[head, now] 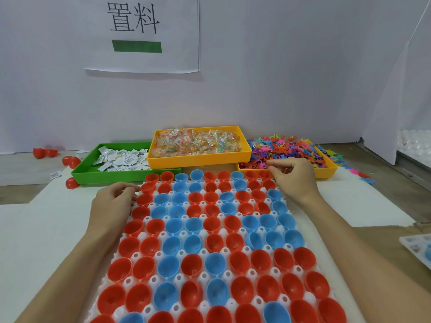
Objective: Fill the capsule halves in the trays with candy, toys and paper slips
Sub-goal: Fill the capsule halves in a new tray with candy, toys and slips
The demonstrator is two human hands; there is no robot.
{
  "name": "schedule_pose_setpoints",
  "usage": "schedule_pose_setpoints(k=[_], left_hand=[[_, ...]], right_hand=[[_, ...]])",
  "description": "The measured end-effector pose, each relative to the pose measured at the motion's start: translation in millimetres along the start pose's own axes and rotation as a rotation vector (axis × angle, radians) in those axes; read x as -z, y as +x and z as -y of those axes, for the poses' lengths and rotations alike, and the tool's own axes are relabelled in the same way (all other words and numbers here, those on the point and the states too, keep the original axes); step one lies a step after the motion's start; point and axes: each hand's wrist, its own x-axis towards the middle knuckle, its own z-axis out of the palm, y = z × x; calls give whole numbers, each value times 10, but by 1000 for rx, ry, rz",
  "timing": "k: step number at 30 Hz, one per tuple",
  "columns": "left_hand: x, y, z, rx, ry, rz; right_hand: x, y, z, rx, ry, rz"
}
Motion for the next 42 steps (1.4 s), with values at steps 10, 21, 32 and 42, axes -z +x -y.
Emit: schedule_pose_setpoints(k=[10, 21, 32, 42], left_hand=[[-9, 19, 1, -6, 9, -17], [-3, 30, 1, 1, 5, -10], [-13, 52, 21, 2, 19, -18], [-37, 59, 22, -21, 49, -69]], right_hand=[[53, 5, 89, 15, 0, -9], [-237, 567, 936, 276, -190, 243], [-420, 926, 1108, 217, -459, 671], [-68, 438, 978, 88, 119, 256]])
